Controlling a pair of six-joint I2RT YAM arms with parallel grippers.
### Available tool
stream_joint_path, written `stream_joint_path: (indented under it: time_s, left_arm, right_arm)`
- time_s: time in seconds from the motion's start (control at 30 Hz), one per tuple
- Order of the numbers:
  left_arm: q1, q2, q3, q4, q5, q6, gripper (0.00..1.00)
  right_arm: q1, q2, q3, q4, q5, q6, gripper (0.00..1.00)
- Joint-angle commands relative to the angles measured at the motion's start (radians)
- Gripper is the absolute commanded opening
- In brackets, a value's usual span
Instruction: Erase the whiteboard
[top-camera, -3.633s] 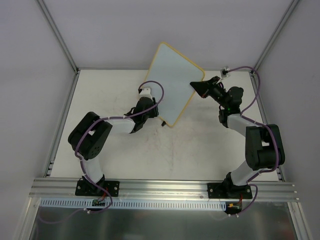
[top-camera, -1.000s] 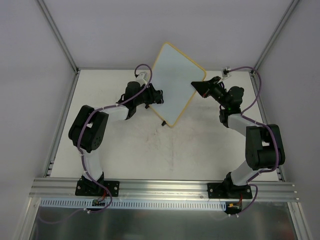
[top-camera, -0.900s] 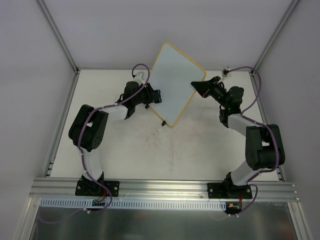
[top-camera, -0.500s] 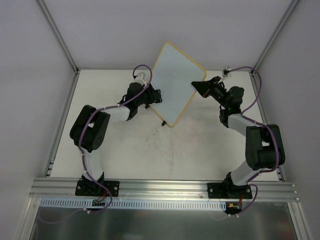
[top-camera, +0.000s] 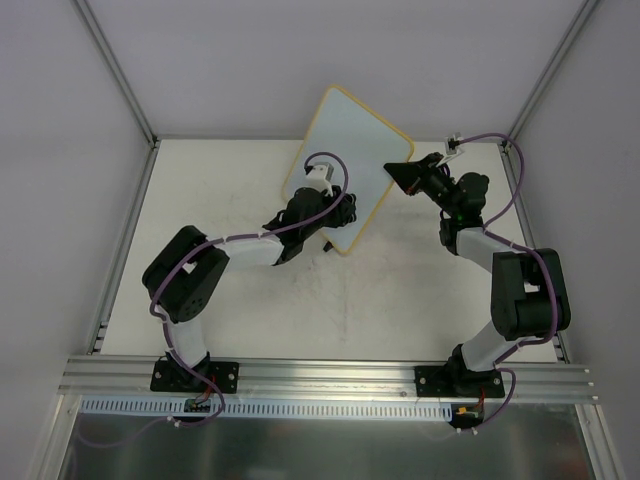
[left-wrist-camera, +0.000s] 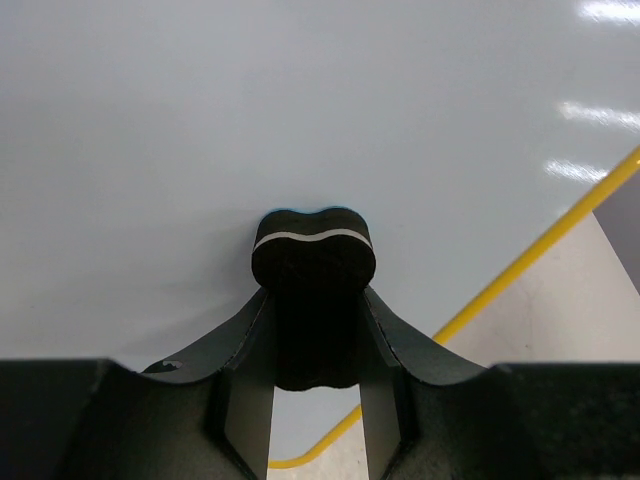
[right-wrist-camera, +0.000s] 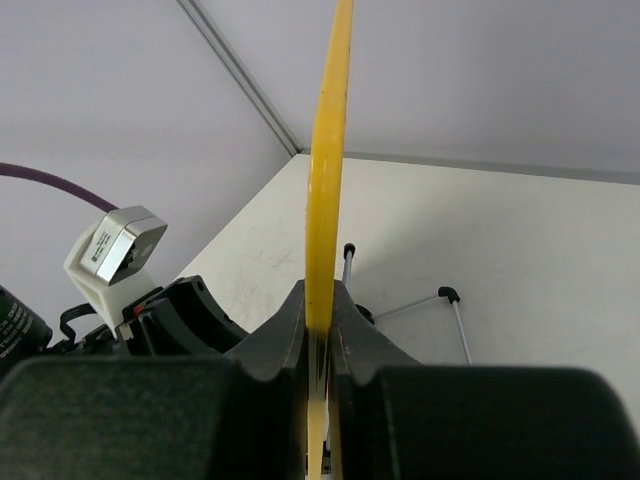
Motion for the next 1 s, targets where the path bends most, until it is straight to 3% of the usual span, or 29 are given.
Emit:
stream_joint_path:
  time_s: [0.0, 0.17, 0.3, 0.37, 0.53, 0.6, 0.8, 0.97]
  left_arm:
    - [-0.109, 0.017, -0.020, 0.046, 0.157, -0.036, 0.00]
    - [-0.136, 0.036, -0.052, 0.101, 0.145, -0.053, 0.00]
    - [-0.126, -0.095, -0.073, 0.017, 0.122, -0.036, 0.00]
    - [-0.126, -0.181, -0.047, -0.107, 0.073, -0.017, 0.00]
    - [-0.104, -0.481, 0.010, -0.622, -0.059, -0.033, 0.00]
    - [-0.074, -0.598, -0.038, -0.719, -0.056, -0.089, 0.00]
    - [0.201, -0.892, -0.387, -0.788, 0.125, -0.183, 0.00]
    - [0.284, -0.880, -0.517, -0.814, 0.147, -0.189, 0.00]
  right_arm:
    - [0.073, 0.005, 0.013, 0.030, -0.258, 0.011, 0.00]
    - [0.073, 0.003, 0.013, 0.030, -0.258, 0.013, 0.00]
    - [0.073, 0.006, 0.013, 0.031, -0.256, 0.016, 0.00]
    - [0.071, 0.011, 0.018, 0.030, -0.256, 0.022, 0.00]
    - [0.065, 0.011, 0.019, 0.031, -0.253, 0.025, 0.00]
    - [0.063, 0.010, 0.018, 0.030, -0.248, 0.024, 0.00]
    - [0.060, 0.008, 0.015, 0.030, -0.242, 0.027, 0.00]
    - [0.062, 0.014, 0.018, 0.028, -0.231, 0.037, 0.00]
